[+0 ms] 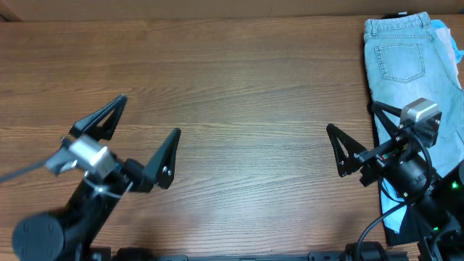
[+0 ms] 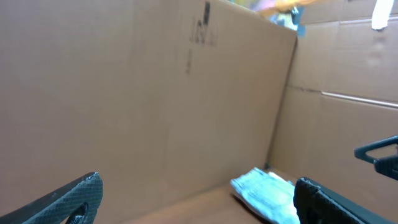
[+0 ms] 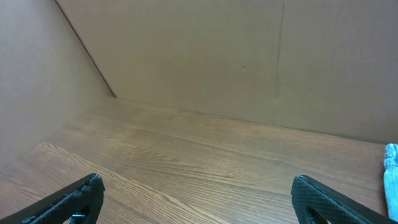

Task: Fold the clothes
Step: 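Reach the right gripper to the denim shorts on the stack and grasp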

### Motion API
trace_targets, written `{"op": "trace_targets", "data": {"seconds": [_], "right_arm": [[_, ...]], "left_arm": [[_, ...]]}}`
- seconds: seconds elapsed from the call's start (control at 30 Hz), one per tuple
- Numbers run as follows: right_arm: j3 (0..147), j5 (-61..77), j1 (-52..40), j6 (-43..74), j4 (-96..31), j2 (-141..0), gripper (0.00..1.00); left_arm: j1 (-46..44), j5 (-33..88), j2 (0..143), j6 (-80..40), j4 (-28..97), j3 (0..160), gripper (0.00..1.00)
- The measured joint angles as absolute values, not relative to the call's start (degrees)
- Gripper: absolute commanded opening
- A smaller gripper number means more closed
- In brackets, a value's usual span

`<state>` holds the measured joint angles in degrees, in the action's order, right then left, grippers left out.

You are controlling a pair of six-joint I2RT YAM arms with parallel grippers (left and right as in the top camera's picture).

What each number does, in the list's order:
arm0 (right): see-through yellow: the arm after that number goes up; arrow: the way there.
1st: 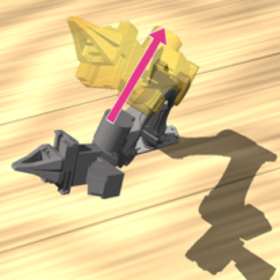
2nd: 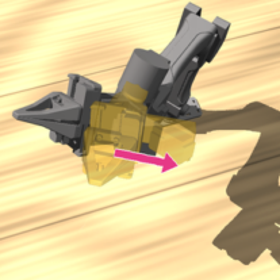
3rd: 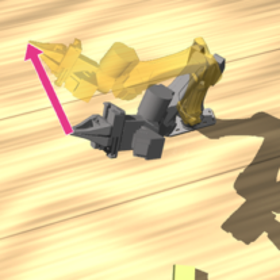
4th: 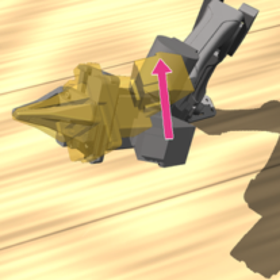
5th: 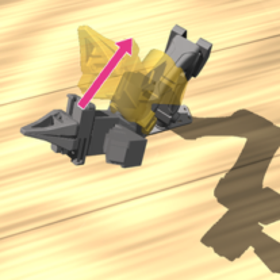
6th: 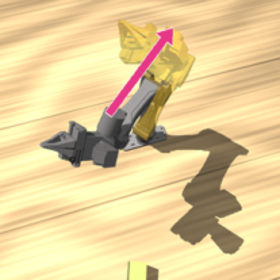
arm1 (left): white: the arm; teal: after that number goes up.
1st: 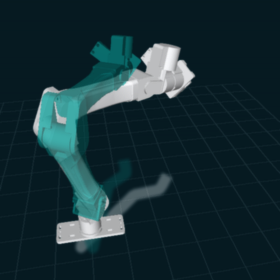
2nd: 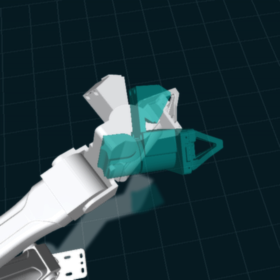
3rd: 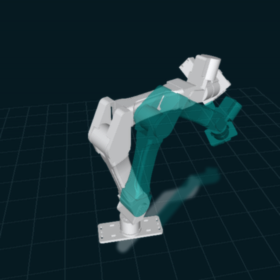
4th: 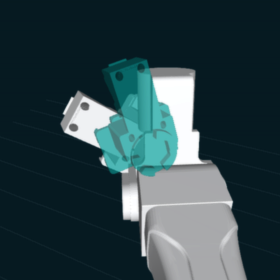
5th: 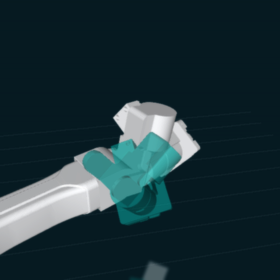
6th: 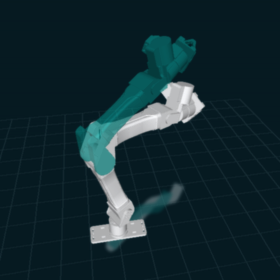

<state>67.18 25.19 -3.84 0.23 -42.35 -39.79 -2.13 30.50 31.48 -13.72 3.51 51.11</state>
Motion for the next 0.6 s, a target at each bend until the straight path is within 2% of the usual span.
{"op": "trace_targets", "data": {"seconds": [0.17, 0.37, 0.5, 0.6], "right_arm": [[68.1, 25.3, -3.8, 0.2, -43.9, -41.1, 1.00], [73.3, 21.8, -3.8, 0.2, -52.3, -49.4, 1.00], [79.2, 14.3, -3.8, 0.2, -60.6, -61.5, 1.00], [85.0, 7.2, -3.0, 0.5, -63.8, -72.1, 1.00]], "left_arm": [[-2.1, 37.6, 47.1, -15.4, 9.6, 58.7, 1.00], [-6.3, 43.3, 69.9, -13.5, 26.3, 77.5, 1.00], [-12.6, 34.7, 75.8, -9.3, 32.9, 83.7, 1.00], [-18.0, 23.4, 77.0, -6.7, 33.7, 85.4, 1.00]]}}
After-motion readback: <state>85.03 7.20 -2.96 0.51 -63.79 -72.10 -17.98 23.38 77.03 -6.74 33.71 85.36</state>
